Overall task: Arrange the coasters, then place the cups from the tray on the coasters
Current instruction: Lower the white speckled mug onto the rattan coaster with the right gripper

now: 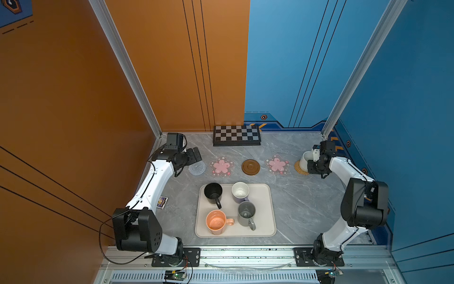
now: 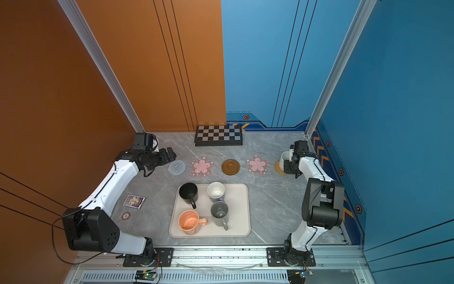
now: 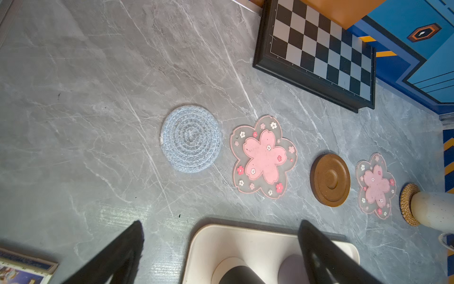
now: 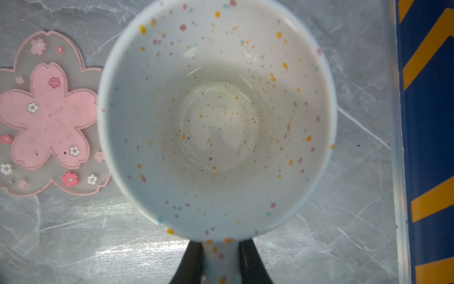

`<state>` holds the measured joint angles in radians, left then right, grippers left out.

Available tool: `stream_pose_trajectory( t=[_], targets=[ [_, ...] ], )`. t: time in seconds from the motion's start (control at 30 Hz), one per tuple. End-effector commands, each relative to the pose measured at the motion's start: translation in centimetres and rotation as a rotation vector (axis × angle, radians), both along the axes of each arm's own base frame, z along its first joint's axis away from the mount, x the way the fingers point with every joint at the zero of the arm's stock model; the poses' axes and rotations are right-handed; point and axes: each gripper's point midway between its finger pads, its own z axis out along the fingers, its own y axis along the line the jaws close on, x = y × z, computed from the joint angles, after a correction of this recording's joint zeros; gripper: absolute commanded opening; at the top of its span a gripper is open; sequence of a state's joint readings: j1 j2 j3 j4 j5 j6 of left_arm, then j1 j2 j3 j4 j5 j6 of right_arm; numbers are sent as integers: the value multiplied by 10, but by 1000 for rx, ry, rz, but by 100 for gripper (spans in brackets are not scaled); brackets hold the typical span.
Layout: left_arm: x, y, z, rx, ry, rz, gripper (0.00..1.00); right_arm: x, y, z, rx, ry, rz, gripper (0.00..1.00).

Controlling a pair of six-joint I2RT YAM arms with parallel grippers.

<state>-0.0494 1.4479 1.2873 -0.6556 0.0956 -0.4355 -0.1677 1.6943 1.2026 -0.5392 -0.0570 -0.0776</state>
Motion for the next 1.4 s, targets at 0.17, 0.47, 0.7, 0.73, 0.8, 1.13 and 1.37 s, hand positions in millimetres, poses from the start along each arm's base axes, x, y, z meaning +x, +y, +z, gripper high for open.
stream_pose_trajectory(
  t=[0.17,0.47,0.7,0.73,0.8,1.13,1.37],
  targets=[
    [4,-7,7,-11,-7,-14,98,14,1,42,12,-139,-3,0],
    [3,-6,4,-6,1,-13,98,15,6,19,30,-92,2,0],
    [5,-7,4,-9,1,-15,98,16,8,10,32,-73,4,0],
    [5,-7,4,-8,2,-16,98,15,8,9,34,-70,5,0],
    [5,-7,5,-8,1,-15,98,16,10,9,36,-74,6,0],
    [7,-8,3,-12,5,-18,98,17,11,2,38,-61,3,0],
    [7,-9,4,-14,4,-20,98,6,7,-6,-4,1,-18,9]
  ],
)
